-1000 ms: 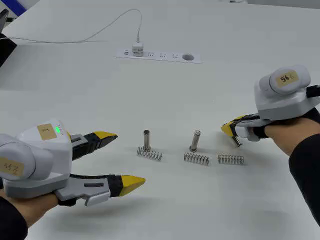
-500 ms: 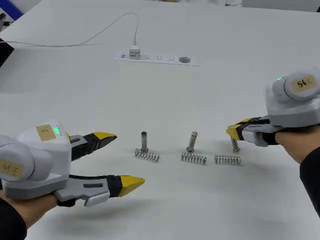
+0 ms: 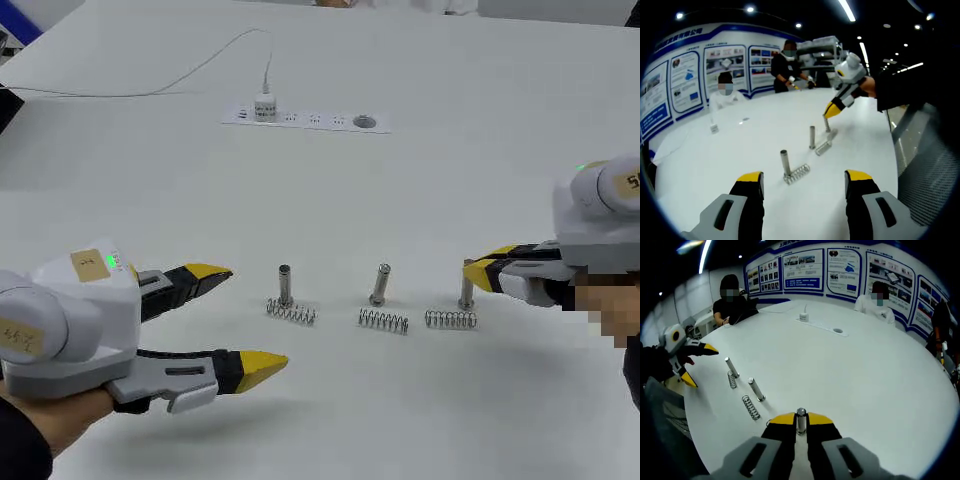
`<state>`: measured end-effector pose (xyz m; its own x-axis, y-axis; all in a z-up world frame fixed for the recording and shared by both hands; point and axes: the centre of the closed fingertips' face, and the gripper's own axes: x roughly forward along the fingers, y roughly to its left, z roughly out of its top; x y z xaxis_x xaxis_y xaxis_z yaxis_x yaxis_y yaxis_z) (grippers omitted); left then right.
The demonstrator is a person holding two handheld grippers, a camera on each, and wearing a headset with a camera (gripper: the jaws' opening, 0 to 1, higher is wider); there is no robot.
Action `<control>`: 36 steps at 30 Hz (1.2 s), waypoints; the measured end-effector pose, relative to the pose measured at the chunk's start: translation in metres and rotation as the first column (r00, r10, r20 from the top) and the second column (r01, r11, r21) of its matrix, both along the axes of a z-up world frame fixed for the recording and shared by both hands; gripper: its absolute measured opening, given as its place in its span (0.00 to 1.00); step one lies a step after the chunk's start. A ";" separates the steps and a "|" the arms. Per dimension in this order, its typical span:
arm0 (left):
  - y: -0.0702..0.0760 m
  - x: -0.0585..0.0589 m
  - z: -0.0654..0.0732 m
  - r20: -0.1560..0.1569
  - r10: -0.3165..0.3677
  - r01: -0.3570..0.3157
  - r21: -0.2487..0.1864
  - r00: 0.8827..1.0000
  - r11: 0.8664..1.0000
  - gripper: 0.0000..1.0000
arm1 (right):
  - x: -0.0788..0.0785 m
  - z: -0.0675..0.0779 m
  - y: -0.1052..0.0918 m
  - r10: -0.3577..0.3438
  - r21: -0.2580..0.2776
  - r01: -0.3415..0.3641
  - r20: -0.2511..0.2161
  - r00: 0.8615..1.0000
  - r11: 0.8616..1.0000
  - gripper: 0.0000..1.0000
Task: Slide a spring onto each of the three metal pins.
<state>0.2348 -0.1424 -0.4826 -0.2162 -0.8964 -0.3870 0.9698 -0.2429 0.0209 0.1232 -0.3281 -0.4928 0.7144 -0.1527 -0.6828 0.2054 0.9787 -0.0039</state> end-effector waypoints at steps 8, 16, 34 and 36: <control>-0.001 0.000 0.001 0.003 -0.001 0.001 -0.001 1.000 1.000 0.67 | -0.006 0.000 0.002 0.015 -0.014 -0.015 -0.008 1.000 1.000 0.09; -0.001 -0.001 0.001 0.006 -0.003 0.003 0.000 1.000 1.000 0.67 | -0.010 0.000 0.002 0.031 -0.028 -0.031 -0.019 0.999 0.999 0.09; 0.000 0.000 0.002 0.006 -0.001 0.001 -0.001 1.000 1.000 0.67 | -0.025 -0.010 0.010 0.079 -0.020 -0.080 -0.047 0.996 0.997 0.11; 0.000 -0.001 0.002 0.005 -0.002 0.002 0.001 1.000 1.000 0.67 | -0.026 -0.015 0.016 0.115 -0.013 -0.116 -0.056 0.992 0.993 0.12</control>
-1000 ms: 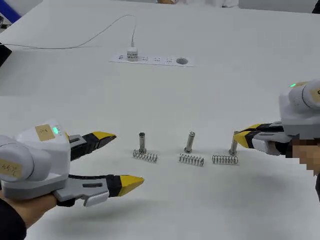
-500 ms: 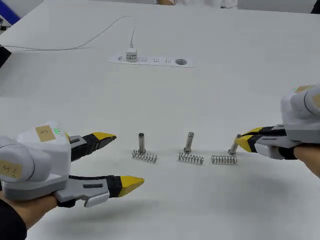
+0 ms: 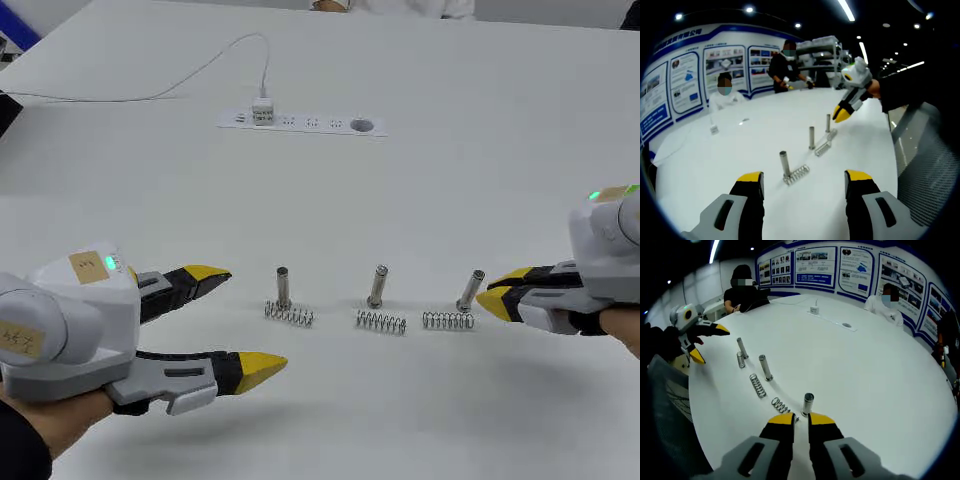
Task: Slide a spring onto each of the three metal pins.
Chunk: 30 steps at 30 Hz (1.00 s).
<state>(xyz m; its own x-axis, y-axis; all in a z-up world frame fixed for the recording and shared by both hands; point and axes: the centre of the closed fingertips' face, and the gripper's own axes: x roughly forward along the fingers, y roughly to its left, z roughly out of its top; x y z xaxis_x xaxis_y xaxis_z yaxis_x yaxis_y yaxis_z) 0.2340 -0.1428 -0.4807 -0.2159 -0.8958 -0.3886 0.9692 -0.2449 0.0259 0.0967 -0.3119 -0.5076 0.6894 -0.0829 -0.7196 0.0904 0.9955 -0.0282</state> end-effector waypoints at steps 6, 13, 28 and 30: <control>-0.001 -0.002 0.000 0.000 -0.005 0.005 0.001 1.000 1.000 0.66 | 0.005 -0.007 0.009 0.061 0.014 -0.061 -0.003 0.998 0.998 0.14; 0.000 -0.002 0.001 0.001 -0.005 0.005 0.001 1.000 1.000 0.66 | 0.011 -0.016 0.013 0.110 0.017 -0.110 -0.019 0.994 0.994 0.14; 0.001 -0.001 -0.001 0.001 -0.002 0.002 0.009 1.000 1.000 0.66 | 0.006 -0.029 0.013 0.147 0.022 -0.145 -0.068 0.987 0.989 0.14; 0.001 -0.001 -0.001 0.001 -0.002 0.002 0.009 1.000 1.000 0.66 | 0.004 -0.030 0.014 0.154 0.022 -0.153 -0.077 0.985 0.988 0.14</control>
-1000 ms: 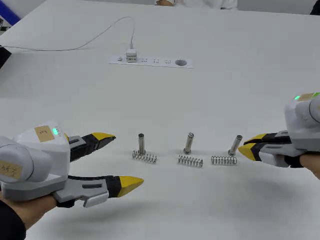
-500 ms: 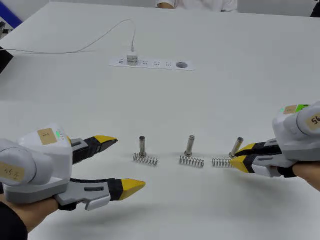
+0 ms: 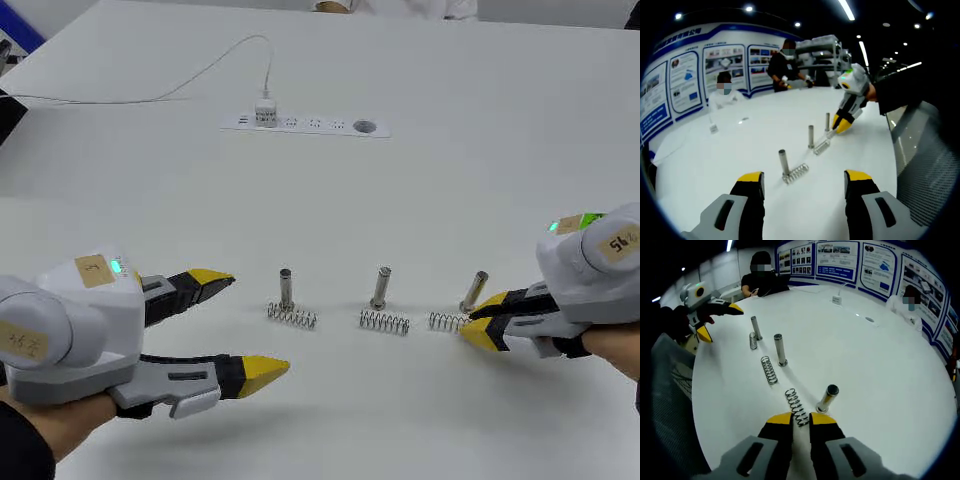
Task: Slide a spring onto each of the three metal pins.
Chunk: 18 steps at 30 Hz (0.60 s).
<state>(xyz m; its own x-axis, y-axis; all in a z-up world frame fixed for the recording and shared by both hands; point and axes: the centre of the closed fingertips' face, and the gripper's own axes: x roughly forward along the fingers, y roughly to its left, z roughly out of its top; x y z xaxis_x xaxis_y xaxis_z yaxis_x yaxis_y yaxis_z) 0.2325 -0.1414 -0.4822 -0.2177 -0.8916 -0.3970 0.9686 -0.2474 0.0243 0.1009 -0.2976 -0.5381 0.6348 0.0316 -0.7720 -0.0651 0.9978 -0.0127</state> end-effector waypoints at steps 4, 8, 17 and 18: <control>0.000 -0.002 -0.001 -0.002 -0.005 0.005 0.002 1.000 1.000 0.66 | -0.003 -0.004 0.001 0.009 0.001 -0.009 -0.018 1.000 1.000 0.14; 0.001 -0.004 -0.001 -0.006 -0.012 0.012 0.004 1.000 1.000 0.64 | -0.004 -0.006 0.002 0.027 -0.017 -0.027 -0.035 0.999 0.999 0.13; 0.002 -0.012 -0.002 -0.011 -0.034 0.034 0.010 0.999 0.999 0.63 | -0.006 -0.004 0.005 0.033 -0.008 -0.034 -0.049 0.998 0.999 0.11; 0.002 -0.013 -0.002 -0.012 -0.039 0.039 0.010 0.999 0.999 0.63 | -0.006 -0.003 0.006 0.036 -0.006 -0.036 -0.051 0.998 0.999 0.11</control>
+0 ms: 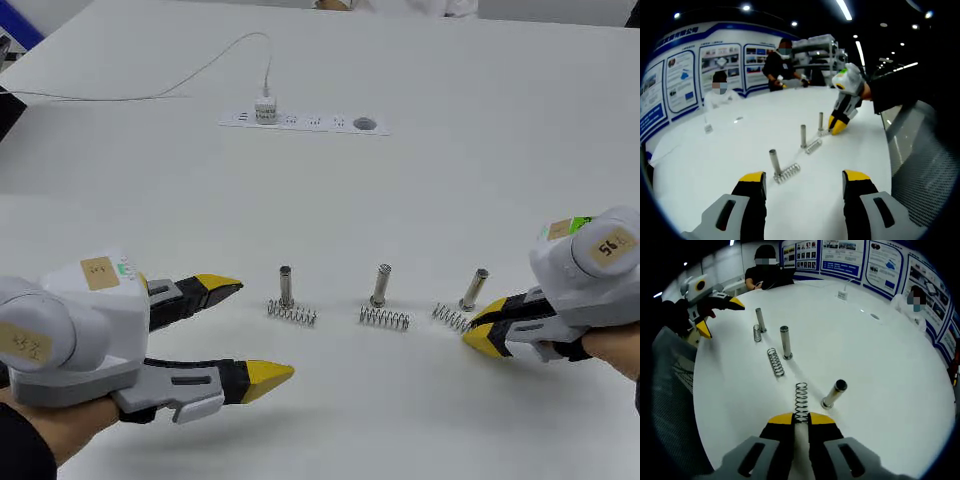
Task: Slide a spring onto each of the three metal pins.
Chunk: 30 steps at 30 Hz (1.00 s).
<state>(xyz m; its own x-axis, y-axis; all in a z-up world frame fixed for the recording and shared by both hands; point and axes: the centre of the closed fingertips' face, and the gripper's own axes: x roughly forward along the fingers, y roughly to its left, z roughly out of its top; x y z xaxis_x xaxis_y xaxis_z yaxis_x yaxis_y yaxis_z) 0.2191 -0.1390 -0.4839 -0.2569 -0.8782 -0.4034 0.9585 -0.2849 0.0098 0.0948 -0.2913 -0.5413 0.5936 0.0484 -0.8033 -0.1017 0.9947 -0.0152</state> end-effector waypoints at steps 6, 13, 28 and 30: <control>0.002 -0.018 -0.002 -0.006 -0.052 0.052 0.014 0.999 0.999 0.61 | -0.003 0.010 0.016 0.058 -0.002 -0.058 -0.004 0.998 0.998 0.11; -0.004 -0.035 -0.002 -0.011 -0.114 0.114 0.018 0.993 0.993 0.59 | -0.001 0.022 0.034 0.130 -0.004 -0.130 0.006 0.992 0.992 0.11; -0.028 -0.058 -0.007 0.012 -0.233 0.233 0.033 0.972 0.972 0.51 | 0.012 0.036 0.069 0.292 0.002 -0.292 0.009 0.956 0.956 0.12; -0.031 -0.060 -0.007 0.012 -0.244 0.243 0.032 0.970 0.969 0.50 | 0.014 0.039 0.074 0.307 0.003 -0.307 0.011 0.952 0.952 0.12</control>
